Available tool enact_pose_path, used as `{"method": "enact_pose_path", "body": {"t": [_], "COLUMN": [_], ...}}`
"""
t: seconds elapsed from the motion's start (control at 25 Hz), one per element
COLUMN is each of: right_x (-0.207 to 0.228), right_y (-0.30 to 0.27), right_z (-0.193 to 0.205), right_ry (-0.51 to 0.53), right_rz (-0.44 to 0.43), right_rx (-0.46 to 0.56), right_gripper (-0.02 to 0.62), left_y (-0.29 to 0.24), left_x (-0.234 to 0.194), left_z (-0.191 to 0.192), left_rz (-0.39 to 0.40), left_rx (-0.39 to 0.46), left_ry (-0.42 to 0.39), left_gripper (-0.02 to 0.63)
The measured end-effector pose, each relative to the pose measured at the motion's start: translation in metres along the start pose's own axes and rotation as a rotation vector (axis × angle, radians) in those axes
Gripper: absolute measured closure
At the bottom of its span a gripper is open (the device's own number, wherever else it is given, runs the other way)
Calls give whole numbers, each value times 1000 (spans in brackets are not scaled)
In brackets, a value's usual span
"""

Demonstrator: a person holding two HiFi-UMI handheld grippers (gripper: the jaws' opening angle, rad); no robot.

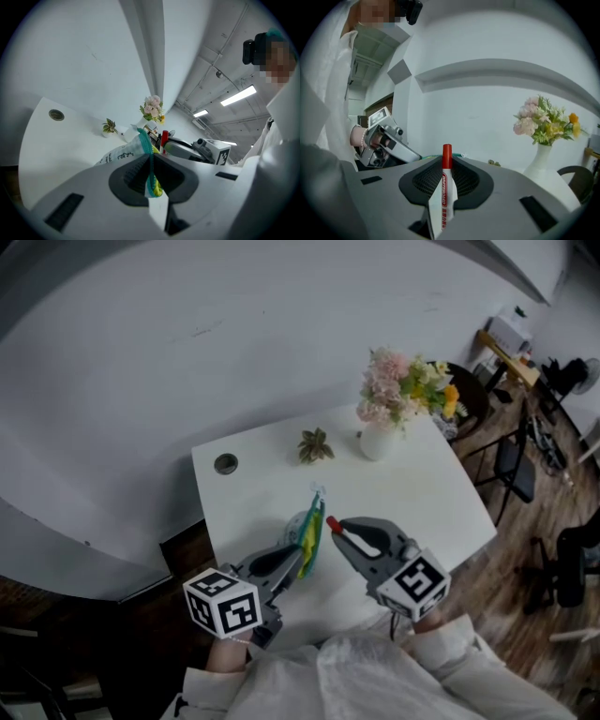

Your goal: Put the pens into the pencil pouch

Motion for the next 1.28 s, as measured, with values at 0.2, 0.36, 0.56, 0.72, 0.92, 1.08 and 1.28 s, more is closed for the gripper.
{"method": "enact_pose_path", "body": {"t": [0.2,0.36,0.56,0.72,0.92,1.08,1.28], "right_x": [-3,-4,-5,-4,0,7,11], "right_y": [6,15,20,23,19,13,5], "right_z": [-38,-71,-95,-111,-108,-101,-89], "right_ry": [60,62,-10,-25,-75,-107,-125], "right_rz": [3,29,-9,-12,-33,-34,-28], "right_rx": [133,300,418,511,549,571,536], "right_gripper": [534,534,534,534,534,534,534], "left_y": [-1,1,1,1,0,1,1], "left_x": [1,2,2,1,3,2,2], "left_z": [0,-1,-2,-1,-1,-2,-4], "left_rz": [0,-2,-4,4,11,12,19], "left_rx": [5,12,16,23,29,31,35], "left_ry": [7,9,10,19,23,26,33], "left_gripper": [577,577,577,577,577,577,577]}}
Point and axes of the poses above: the fingertips, and each gripper's own axes: y backward along the fingers, x to its right, z out of its underside, the point moved 1 cm from there along y, backward along the fingers, and after that the axes turned 14 degrees about -x, right-handed, at the moved point
